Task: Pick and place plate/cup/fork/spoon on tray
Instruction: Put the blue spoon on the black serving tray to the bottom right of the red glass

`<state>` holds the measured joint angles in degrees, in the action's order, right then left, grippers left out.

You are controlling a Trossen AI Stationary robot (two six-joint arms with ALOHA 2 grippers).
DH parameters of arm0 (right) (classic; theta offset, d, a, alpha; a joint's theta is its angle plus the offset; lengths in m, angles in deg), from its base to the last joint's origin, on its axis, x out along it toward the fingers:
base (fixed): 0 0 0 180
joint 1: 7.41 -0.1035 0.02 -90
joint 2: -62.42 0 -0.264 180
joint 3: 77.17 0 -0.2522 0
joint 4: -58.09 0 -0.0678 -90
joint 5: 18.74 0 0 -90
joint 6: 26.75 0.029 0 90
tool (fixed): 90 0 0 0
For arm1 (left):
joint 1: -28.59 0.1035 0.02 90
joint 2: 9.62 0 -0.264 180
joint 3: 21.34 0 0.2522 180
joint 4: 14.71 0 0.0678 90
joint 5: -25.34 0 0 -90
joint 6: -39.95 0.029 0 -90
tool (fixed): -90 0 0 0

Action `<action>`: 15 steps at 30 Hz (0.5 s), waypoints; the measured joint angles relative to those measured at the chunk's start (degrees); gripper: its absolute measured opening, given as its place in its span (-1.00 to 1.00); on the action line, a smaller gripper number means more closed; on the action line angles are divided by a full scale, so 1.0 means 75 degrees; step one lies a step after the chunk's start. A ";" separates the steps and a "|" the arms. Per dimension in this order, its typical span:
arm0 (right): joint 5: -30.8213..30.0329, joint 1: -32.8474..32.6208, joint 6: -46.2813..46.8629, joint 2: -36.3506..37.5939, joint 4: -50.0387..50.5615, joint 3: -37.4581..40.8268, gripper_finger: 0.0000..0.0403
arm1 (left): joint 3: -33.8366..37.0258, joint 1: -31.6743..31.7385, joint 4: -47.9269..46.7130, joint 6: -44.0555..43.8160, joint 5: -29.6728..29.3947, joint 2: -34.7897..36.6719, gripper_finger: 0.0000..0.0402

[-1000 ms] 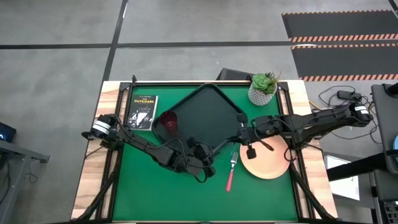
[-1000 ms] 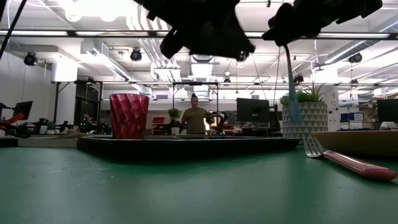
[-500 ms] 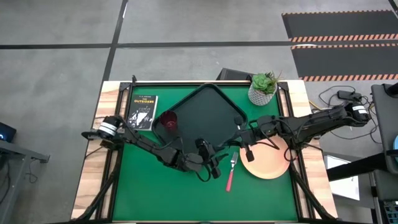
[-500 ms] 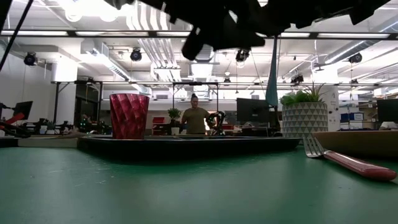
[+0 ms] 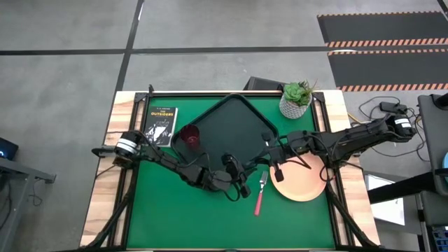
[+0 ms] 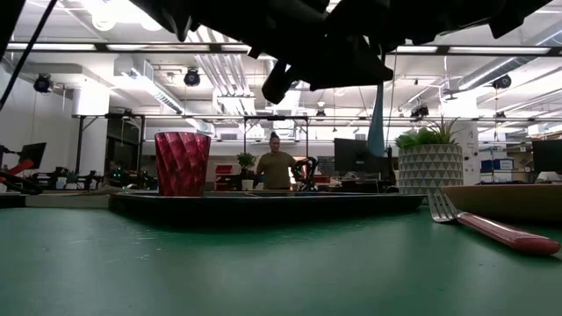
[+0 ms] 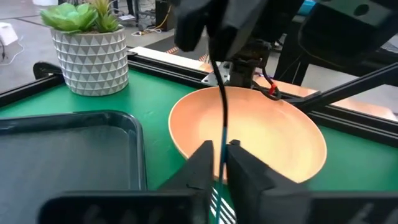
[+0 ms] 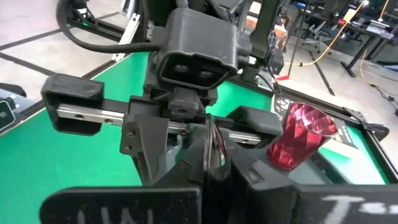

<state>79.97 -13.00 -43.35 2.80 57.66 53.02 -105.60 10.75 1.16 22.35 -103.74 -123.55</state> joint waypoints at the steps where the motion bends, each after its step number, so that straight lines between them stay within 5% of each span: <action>1: -0.0014 0.0000 0.0003 0.0000 -0.0004 0.0000 -0.94 | 0.0000 0.0000 0.0000 0.0000 0.0002 0.0000 -0.96; 6: 0.0038 -0.0003 0.0237 0.0000 -0.0208 0.0000 -0.86 | 0.0000 -0.0003 0.0044 -0.0057 -0.0108 0.0000 -0.99; 15: -0.0722 -0.0003 0.0414 0.0238 -0.0577 -0.0002 -0.29 | 0.0005 -0.0020 0.0187 -0.0478 -0.1044 -0.0006 -1.00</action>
<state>74.55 -13.02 -40.25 4.59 53.33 53.00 -105.56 10.59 2.56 18.76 -111.57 -123.60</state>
